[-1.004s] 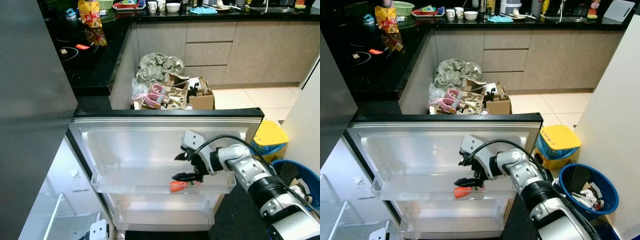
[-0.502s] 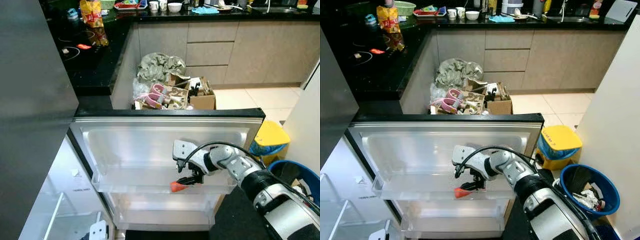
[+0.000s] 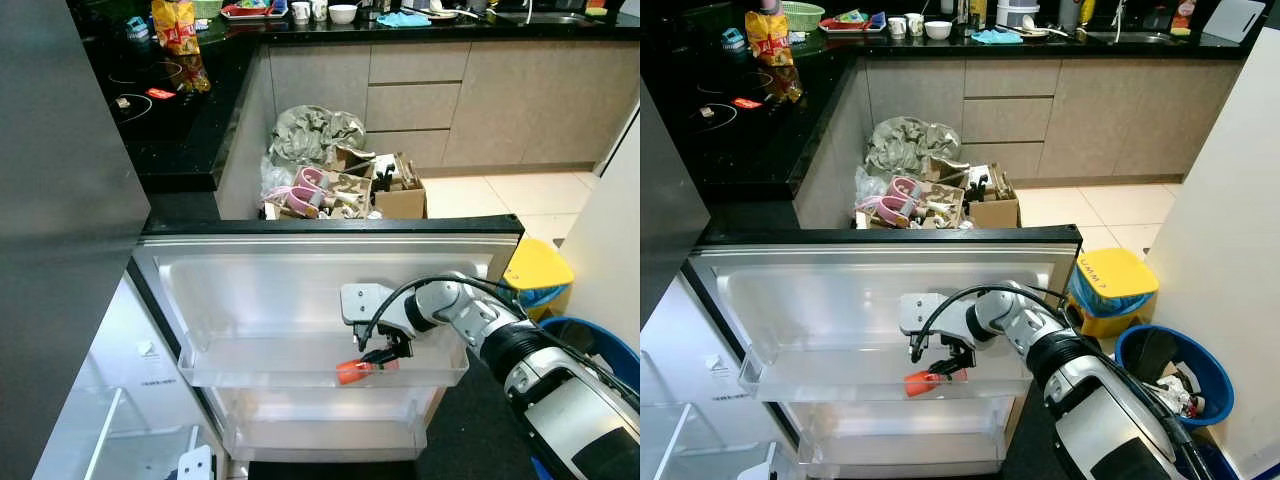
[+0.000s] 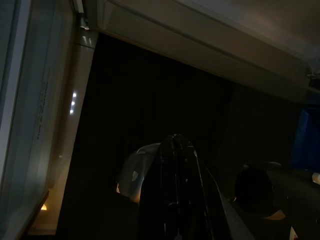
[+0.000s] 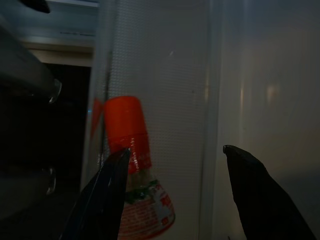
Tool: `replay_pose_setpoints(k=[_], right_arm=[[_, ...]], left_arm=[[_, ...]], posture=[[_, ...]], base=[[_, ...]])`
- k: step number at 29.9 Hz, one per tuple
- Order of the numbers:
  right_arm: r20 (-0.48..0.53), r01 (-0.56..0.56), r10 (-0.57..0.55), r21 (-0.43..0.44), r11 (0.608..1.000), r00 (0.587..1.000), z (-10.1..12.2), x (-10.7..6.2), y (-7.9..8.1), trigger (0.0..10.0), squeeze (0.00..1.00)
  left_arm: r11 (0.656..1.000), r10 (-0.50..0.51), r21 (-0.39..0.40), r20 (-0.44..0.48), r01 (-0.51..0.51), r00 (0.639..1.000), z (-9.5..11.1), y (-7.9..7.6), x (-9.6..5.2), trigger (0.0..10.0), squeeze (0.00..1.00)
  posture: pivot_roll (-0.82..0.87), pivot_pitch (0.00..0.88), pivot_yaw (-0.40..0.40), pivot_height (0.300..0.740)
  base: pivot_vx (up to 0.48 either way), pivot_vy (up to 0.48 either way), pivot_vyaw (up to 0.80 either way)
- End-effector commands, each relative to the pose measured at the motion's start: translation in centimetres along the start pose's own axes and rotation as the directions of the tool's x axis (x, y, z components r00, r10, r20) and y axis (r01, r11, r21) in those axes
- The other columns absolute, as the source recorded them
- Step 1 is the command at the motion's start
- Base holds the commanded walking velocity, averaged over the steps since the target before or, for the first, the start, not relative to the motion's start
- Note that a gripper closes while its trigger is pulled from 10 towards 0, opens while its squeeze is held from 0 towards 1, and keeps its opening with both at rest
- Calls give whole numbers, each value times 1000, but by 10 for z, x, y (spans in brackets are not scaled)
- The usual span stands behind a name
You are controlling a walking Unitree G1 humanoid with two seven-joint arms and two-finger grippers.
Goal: Restocking fridge
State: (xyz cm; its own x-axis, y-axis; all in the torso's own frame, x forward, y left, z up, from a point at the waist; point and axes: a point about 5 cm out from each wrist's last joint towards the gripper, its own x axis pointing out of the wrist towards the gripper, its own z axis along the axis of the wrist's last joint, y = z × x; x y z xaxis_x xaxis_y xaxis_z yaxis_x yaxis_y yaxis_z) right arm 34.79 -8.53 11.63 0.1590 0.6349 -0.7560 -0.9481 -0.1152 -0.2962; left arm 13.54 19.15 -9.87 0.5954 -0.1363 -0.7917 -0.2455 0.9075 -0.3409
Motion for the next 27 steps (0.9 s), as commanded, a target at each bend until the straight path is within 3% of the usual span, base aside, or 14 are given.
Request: replay_pose_setpoints(k=[1,10,16,27], right_arm=[[-12,-20,19,-52,998,1000,4,1,-2,10000,0],[1,-27,27,-100,995,1000,9,5,-1,10000,0],[-19,-104,103,-102,989,995,5,6,4,10000,0],[-64,-125,116,-162,979,991,4,7,5,10000,0]], left_arm=[[1000,1,2,-14,-1,1000,-5,0,-1,10000,0],[1000,2,0,-18,-2,1000,-7,-1,-1,10000,0],[1000,2,1,-18,-2,1000,-7,-1,-1,10000,0],[1000,2,2,-16,-2,1000,-6,-1,-1,10000,0]], posture=[[-4,25,-22,740],[-2,30,-23,740],[1,32,-22,740],[3,34,-21,740]], base=[[0,0,0],[0,0,0],[0,0,0],[0,0,0]])
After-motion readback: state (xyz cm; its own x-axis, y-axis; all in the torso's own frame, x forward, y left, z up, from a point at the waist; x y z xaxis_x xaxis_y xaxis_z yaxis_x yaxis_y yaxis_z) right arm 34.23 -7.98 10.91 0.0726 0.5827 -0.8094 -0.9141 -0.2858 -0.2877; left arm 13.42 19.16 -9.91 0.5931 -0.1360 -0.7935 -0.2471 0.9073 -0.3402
